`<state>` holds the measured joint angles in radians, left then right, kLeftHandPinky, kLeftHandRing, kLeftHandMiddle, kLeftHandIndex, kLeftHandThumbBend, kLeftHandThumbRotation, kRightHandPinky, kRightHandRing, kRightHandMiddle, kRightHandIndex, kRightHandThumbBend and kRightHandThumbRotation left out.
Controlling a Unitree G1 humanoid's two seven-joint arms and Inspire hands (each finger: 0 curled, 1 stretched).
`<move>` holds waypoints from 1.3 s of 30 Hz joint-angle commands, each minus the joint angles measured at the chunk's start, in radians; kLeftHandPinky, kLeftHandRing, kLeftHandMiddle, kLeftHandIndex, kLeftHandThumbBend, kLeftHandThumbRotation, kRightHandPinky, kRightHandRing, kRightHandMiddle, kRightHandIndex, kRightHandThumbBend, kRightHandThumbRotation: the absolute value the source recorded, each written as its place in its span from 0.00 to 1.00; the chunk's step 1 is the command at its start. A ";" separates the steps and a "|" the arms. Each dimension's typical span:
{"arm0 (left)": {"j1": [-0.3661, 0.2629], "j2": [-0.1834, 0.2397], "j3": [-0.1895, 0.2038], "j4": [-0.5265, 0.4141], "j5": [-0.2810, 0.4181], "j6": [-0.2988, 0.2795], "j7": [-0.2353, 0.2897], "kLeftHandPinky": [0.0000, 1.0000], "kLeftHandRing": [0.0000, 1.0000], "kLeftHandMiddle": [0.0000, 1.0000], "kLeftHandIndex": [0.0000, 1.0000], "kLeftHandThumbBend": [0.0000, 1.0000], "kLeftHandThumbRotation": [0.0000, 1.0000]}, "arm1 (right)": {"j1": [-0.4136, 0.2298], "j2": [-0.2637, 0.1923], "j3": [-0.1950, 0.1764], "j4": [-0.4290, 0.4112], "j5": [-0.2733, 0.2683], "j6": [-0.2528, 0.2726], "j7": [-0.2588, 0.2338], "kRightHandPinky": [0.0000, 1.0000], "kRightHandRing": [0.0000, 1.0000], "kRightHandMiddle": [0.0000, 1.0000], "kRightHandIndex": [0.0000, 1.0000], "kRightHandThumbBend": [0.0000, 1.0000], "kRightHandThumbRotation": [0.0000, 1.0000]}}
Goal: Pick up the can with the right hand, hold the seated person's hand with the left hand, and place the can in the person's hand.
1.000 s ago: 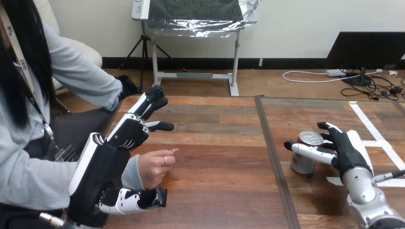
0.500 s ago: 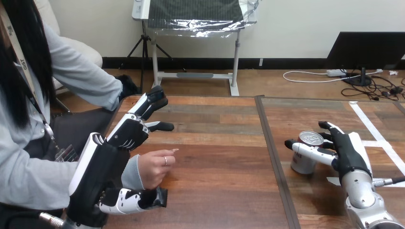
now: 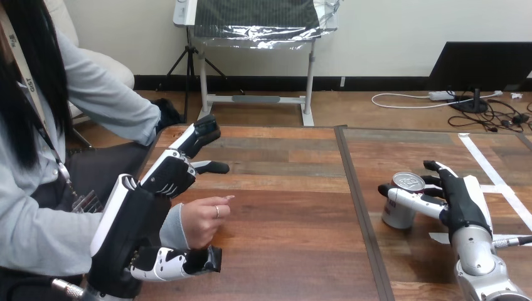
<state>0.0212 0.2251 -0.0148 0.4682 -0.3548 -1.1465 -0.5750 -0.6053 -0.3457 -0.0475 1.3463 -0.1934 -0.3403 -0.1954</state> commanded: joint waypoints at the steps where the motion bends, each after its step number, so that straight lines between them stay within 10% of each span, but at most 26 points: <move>1: -0.036 0.008 0.012 -0.038 -0.012 -0.009 0.000 0.72 0.91 0.95 0.89 1.00 0.62 | -0.026 0.018 -0.005 -0.024 0.004 -0.019 -0.020 0.70 0.79 0.83 0.89 1.00 0.31; 39: -0.034 0.007 0.011 -0.041 -0.008 -0.012 -0.001 0.72 0.91 0.95 0.90 1.00 0.62 | -0.029 0.042 -0.031 -0.030 0.021 -0.021 -0.075 0.58 0.64 0.67 0.70 0.92 0.00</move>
<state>0.0221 0.2251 -0.0148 0.4626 -0.3544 -1.1439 -0.5755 -0.6025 -0.3158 -0.0644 1.3461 -0.1888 -0.3403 -0.2618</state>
